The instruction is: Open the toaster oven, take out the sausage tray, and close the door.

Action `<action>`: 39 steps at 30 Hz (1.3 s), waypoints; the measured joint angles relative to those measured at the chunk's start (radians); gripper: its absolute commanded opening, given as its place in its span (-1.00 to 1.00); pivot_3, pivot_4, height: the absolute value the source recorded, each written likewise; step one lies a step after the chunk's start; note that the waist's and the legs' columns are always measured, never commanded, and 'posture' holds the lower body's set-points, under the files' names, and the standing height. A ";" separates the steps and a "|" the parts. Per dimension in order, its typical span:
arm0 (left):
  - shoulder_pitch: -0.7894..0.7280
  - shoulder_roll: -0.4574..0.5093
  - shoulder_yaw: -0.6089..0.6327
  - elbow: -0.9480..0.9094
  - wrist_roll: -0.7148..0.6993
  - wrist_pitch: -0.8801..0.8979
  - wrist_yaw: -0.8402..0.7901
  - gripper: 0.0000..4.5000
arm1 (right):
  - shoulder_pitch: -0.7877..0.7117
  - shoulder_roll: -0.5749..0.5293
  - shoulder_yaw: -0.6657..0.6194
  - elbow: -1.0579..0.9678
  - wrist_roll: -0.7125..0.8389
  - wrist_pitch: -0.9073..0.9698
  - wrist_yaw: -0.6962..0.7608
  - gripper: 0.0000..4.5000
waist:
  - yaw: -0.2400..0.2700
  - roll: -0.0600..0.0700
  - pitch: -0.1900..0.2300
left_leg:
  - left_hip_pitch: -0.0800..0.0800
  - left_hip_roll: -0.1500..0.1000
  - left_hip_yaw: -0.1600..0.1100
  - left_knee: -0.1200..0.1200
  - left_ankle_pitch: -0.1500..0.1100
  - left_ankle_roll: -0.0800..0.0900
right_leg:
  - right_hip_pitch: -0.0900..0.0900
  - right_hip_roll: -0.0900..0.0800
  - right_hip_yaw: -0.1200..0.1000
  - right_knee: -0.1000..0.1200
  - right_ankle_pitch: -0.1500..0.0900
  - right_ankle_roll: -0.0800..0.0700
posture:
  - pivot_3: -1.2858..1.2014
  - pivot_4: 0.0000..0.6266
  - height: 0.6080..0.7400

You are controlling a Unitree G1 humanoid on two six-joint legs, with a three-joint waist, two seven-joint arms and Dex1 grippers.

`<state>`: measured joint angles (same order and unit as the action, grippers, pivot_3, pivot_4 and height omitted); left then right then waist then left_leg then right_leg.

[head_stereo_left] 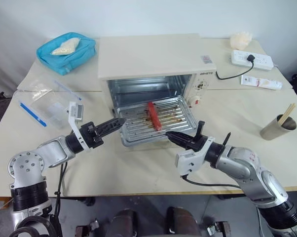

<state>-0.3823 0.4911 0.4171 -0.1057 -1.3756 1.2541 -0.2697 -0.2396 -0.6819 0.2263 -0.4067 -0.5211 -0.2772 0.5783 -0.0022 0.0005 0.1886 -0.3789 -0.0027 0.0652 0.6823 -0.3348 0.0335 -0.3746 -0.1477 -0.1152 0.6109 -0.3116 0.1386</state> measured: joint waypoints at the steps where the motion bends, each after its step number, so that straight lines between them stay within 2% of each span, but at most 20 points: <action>1: 0.000 -0.008 -0.009 0.008 -0.013 0.008 0.014 0.64 | 0.000 -0.004 0.000 0.000 0.003 -0.006 0.003 -0.97 | 0.001 0.000 0.000 | 0.000 0.000 0.000 0.000 0.000 0.000 | 0.000 0.000 0.000 0.000 0.000 0.000 | 0.03 -0.52 1.00; 12: 0.011 -0.002 -0.064 0.085 -0.250 0.050 0.153 -0.91 | -0.001 -0.013 -0.010 -0.016 0.028 -0.031 0.011 -0.97 | 0.001 0.000 0.000 | 0.000 0.000 0.000 0.000 0.000 0.000 | 0.000 0.000 0.001 0.000 0.000 0.000 | 0.03 -0.52 1.00; 13: 0.015 -0.003 -0.064 0.085 -0.264 0.041 0.171 -0.98 | -0.001 -0.014 -0.013 -0.019 0.031 -0.035 0.011 -0.97 | 0.001 0.000 0.000 | 0.000 0.000 0.000 0.000 0.000 0.000 | 0.000 0.000 0.001 0.000 0.000 0.000 | 0.03 -0.52 1.00; 17: 0.044 0.002 -0.090 0.100 -0.379 0.006 0.255 -0.98 | 0.000 -0.022 -0.027 -0.025 0.071 -0.051 0.044 -0.97 | 0.001 0.000 0.000 | 0.001 0.000 0.000 0.000 0.000 0.000 | 0.001 0.000 0.002 0.000 0.000 0.000 | 0.03 -0.52 1.00; 20: 0.070 0.042 -0.125 0.105 -0.488 -0.013 0.289 -0.98 | 0.008 -0.025 -0.036 -0.028 0.118 -0.059 0.069 -0.97 | 0.001 0.000 0.000 | 0.001 0.000 0.000 0.000 0.000 0.000 | 0.001 0.000 0.004 0.000 0.000 0.000 | 0.03 -0.52 1.00; 24: 0.136 0.043 -0.154 0.102 -0.551 -0.033 0.309 -1.00 | 0.017 -0.032 -0.050 -0.043 0.240 -0.050 0.113 -0.48 | 0.001 0.000 0.000 | 0.001 0.000 0.000 0.000 0.000 0.000 | 0.001 0.000 0.005 0.000 0.000 0.000 | 0.03 -0.52 1.00; 28: 0.184 0.024 -0.157 0.077 -0.564 -0.045 0.318 -1.00 | 0.030 -0.060 -0.084 -0.045 0.344 -0.049 0.153 0.14 | 0.003 0.000 0.000 | 0.001 -0.001 0.000 0.000 0.000 0.000 | 0.002 0.000 0.005 -0.002 0.000 0.000 | 0.03 -0.52 1.00; 33: 0.306 0.028 -0.088 0.018 -0.564 -0.064 0.307 -1.00 | 0.085 -0.122 -0.165 -0.027 0.521 -0.059 0.231 0.91 | 0.001 0.000 0.000 | 0.002 0.000 0.001 0.000 0.000 0.000 | 0.003 0.000 0.006 -0.004 0.000 0.000 | 0.03 -0.52 1.00; 34: 0.334 0.033 -0.071 0.003 -0.564 -0.066 0.295 -1.00 | 0.099 -0.130 -0.185 -0.016 0.559 -0.060 0.246 0.99 | 0.001 0.000 0.000 | 0.002 0.001 0.001 0.000 0.000 0.000 | 0.004 0.001 0.006 -0.005 0.000 0.000 | 0.03 -0.52 1.00; 39: 0.557 0.038 0.058 -0.096 -0.565 -0.098 0.212 -1.00 | 0.164 -0.183 -0.309 0.170 0.747 -0.015 0.354 0.99 | 0.001 0.000 0.000 | 0.006 0.001 0.000 -0.001 -0.001 0.001 | 0.012 0.000 0.008 -0.014 0.000 -0.001 | 0.03 -0.52 1.00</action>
<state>0.1743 0.5291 0.4746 -0.2020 -1.9408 1.1566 -0.0576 -0.0758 -0.8647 -0.0829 -0.2372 0.2262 -0.2922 0.9324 -0.0012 0.0005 0.1886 -0.3734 -0.0015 0.0653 0.6816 -0.3353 0.0350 -0.3623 -0.1475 -0.1069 0.5973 -0.3121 0.1377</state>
